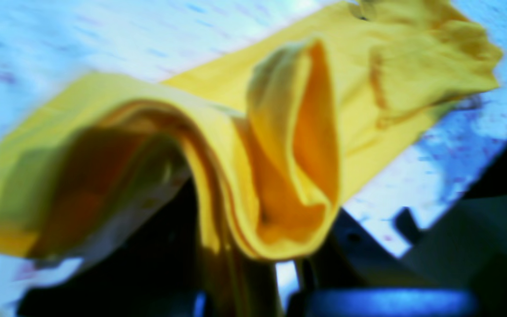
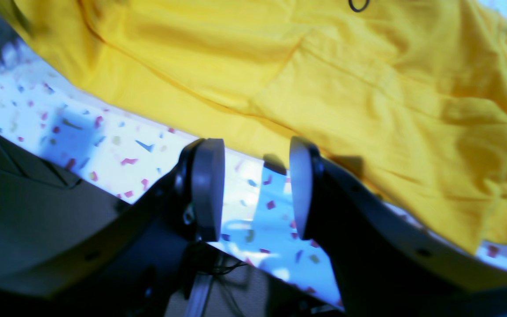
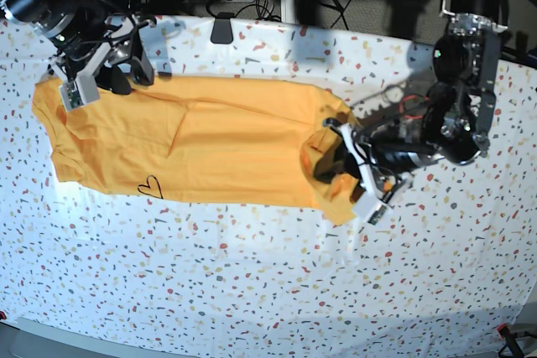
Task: Fold the T-shirt properly
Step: 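Grasp the end of the shirt strip with the left gripper, then fold the grasped end over toward the right gripper with the left gripper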
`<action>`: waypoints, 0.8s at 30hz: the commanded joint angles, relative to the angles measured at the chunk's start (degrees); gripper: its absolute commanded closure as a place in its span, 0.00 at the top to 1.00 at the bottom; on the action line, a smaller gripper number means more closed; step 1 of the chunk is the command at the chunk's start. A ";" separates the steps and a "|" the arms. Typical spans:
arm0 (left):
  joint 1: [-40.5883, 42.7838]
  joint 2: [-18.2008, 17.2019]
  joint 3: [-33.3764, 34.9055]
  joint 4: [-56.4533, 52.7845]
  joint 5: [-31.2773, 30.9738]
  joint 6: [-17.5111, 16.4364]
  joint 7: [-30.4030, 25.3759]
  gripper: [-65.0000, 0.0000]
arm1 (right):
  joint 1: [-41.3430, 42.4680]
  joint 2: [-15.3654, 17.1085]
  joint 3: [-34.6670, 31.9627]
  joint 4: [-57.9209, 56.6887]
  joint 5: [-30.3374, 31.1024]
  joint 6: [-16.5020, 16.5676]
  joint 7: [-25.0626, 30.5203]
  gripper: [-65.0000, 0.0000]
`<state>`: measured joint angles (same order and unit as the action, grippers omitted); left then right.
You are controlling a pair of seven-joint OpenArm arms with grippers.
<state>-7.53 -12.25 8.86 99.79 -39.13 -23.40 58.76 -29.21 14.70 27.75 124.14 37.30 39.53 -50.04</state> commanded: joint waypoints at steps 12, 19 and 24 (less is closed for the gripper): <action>1.79 6.60 11.89 1.03 20.52 6.34 -9.07 0.00 | 0.63 -0.90 0.35 1.01 0.92 0.47 1.05 0.38; 1.79 6.67 20.63 1.03 28.26 13.18 -12.72 0.00 | 0.63 -0.90 0.35 1.01 0.92 0.47 0.94 0.38; 1.79 6.69 22.80 1.01 33.16 17.90 -15.61 0.00 | 0.63 -0.87 0.35 1.01 3.65 0.47 0.31 0.38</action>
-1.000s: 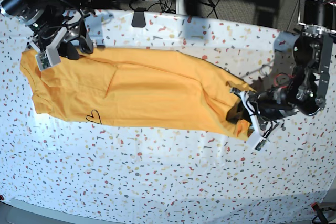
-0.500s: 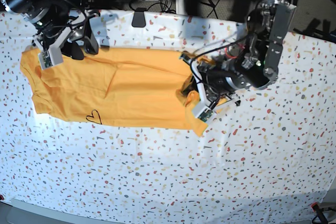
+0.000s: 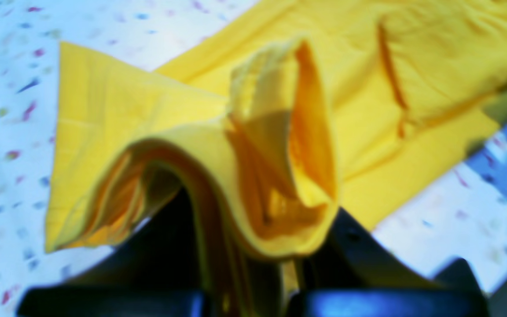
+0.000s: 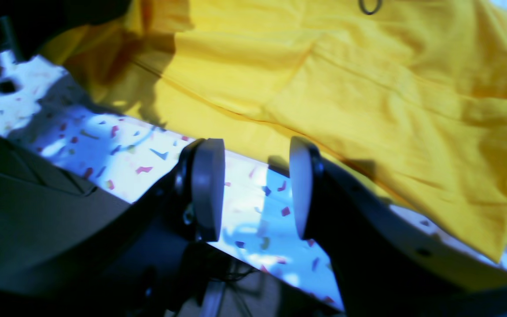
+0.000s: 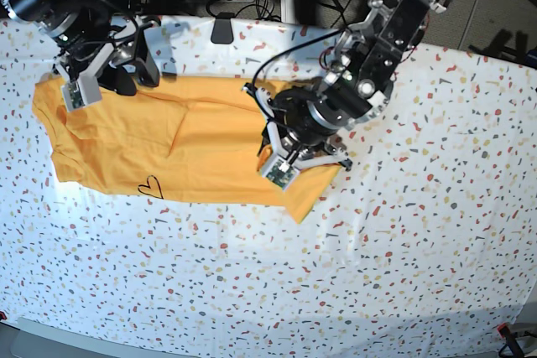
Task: Fold the T-shirt properly
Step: 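Fold the grasped end over toward the right gripper with the left gripper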
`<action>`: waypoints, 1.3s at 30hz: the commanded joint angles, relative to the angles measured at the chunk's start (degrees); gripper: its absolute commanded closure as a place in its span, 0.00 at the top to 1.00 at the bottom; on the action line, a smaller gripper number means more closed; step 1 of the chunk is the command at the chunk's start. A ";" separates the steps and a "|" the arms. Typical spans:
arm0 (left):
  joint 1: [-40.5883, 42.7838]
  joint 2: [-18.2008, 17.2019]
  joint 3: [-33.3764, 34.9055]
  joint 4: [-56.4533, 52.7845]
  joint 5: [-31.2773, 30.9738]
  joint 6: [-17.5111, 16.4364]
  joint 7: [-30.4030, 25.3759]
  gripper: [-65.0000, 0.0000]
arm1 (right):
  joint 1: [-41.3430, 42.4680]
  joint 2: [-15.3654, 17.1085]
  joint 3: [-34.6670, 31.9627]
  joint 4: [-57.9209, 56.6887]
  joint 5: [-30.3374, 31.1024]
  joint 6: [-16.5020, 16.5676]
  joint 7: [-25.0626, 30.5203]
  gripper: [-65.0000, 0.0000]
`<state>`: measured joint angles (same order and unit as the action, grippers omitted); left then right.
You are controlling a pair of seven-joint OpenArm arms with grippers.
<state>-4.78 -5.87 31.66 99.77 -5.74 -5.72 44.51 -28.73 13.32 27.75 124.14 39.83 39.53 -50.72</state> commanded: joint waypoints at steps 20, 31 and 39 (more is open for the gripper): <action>-0.94 7.69 0.00 1.03 -4.81 -1.18 -0.94 0.42 | 0.15 0.50 0.35 1.01 1.31 0.47 0.70 0.38; -1.16 8.85 0.00 1.05 1.01 -1.36 0.44 0.42 | 0.17 0.50 0.35 1.01 1.31 0.47 0.74 0.38; -1.55 7.54 -0.11 1.07 29.51 7.23 9.73 0.42 | 0.48 0.50 0.35 1.01 1.36 0.47 0.79 0.38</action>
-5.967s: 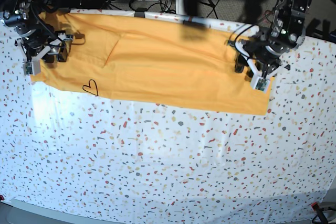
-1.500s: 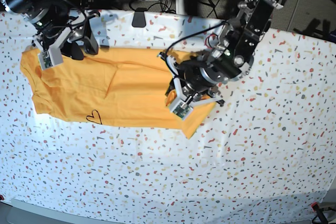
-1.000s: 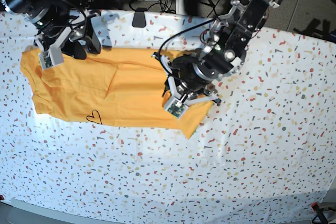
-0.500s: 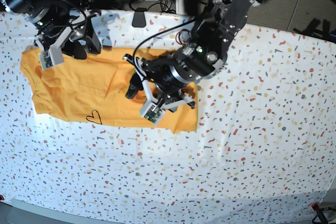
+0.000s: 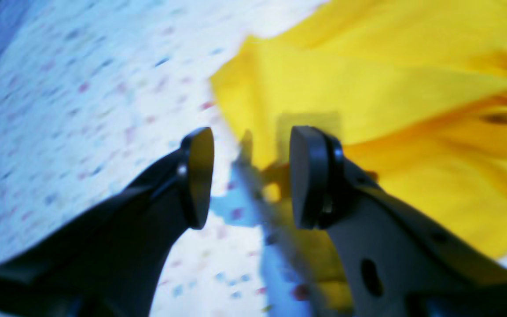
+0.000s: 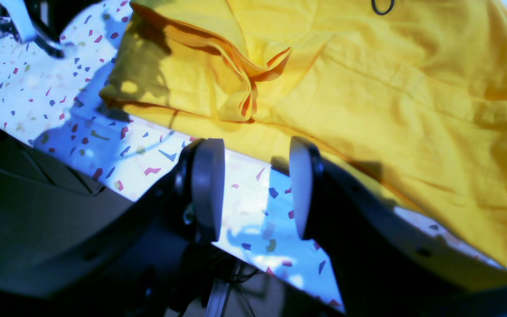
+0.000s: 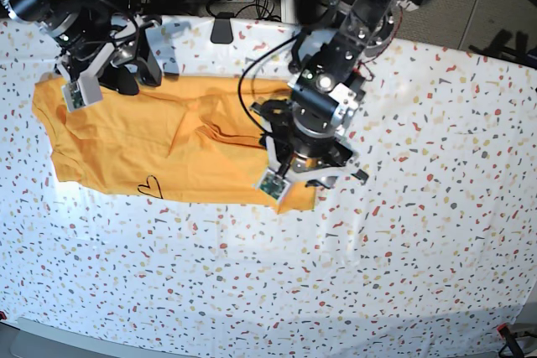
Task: Fold the T-shirt properly
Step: 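Fold the grasped end over toward the right gripper with the left gripper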
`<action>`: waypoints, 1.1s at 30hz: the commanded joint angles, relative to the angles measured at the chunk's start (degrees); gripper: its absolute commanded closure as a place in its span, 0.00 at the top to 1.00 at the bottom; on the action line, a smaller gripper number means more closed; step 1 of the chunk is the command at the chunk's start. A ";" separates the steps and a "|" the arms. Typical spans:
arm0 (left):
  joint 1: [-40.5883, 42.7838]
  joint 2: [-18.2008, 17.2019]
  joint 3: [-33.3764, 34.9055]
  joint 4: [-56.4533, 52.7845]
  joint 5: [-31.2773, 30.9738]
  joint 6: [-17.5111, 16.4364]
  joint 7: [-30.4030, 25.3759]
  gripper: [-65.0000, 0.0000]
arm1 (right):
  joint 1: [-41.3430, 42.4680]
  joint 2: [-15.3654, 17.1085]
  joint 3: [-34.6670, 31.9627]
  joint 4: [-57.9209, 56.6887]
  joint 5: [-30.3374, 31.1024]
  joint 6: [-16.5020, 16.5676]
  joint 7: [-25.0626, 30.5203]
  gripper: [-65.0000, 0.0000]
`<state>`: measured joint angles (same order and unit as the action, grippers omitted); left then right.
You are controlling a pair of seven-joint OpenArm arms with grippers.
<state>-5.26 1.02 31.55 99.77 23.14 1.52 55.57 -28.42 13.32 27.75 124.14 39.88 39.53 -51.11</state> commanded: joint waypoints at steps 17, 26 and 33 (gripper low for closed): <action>-1.57 -2.12 0.02 -12.00 -5.66 8.61 -6.01 0.41 | 0.17 0.50 0.35 1.01 2.64 0.47 1.11 0.38; -1.73 2.67 0.07 -12.00 -5.62 8.24 -8.81 0.41 | 0.17 0.48 0.35 1.01 4.04 0.47 1.07 0.38; -1.73 3.74 0.07 -12.04 -5.70 6.23 -15.21 0.41 | 0.15 0.50 0.35 1.01 4.04 0.47 1.07 0.38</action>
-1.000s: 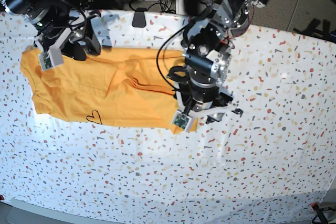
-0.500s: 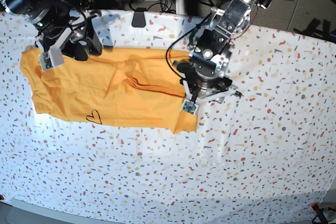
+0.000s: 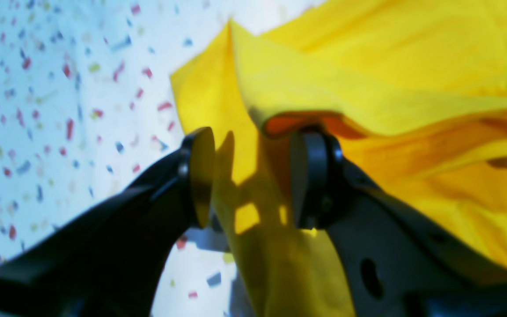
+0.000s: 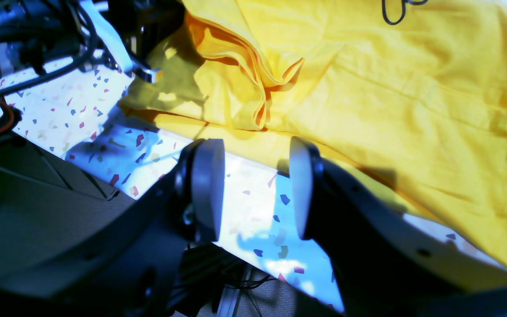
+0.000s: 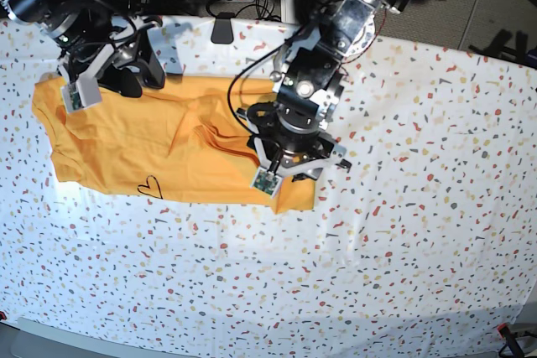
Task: Fold the T-shirt properly
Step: 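Fold the grasped end over toward the right gripper with the left gripper, then lower the left gripper and press the folded end onto the shirt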
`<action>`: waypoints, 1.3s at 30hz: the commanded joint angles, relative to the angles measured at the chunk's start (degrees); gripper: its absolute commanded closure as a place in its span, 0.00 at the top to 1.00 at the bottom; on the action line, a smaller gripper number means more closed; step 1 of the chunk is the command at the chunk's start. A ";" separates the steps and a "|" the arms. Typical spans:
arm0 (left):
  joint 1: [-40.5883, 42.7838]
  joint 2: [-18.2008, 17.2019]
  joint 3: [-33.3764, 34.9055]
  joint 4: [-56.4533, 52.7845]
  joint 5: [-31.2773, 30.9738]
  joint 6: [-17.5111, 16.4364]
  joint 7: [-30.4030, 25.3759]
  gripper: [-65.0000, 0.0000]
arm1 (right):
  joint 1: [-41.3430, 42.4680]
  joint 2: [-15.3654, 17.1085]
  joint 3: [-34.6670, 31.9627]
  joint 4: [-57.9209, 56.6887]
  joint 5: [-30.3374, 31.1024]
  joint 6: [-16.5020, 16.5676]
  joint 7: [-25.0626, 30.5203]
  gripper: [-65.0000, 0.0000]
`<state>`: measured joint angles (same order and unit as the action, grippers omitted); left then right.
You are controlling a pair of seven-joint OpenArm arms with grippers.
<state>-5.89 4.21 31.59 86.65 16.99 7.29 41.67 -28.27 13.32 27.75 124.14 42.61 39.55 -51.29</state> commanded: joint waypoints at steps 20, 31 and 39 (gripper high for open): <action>-15.50 4.44 5.31 -16.20 -16.13 -3.23 -10.05 0.40 | 0.02 0.50 0.35 1.01 1.11 0.45 1.33 0.38; -21.00 4.44 5.31 -14.86 -20.72 -9.27 -6.73 0.40 | 0.33 0.50 0.35 1.01 1.07 0.45 1.57 0.38; -20.35 4.17 5.31 -14.64 -5.88 -9.27 12.44 0.40 | 3.56 0.48 0.35 1.01 1.11 0.45 1.53 0.38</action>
<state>-24.99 7.62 37.08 70.76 10.79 -2.11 55.02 -24.91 13.30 27.75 124.14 42.41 39.53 -51.11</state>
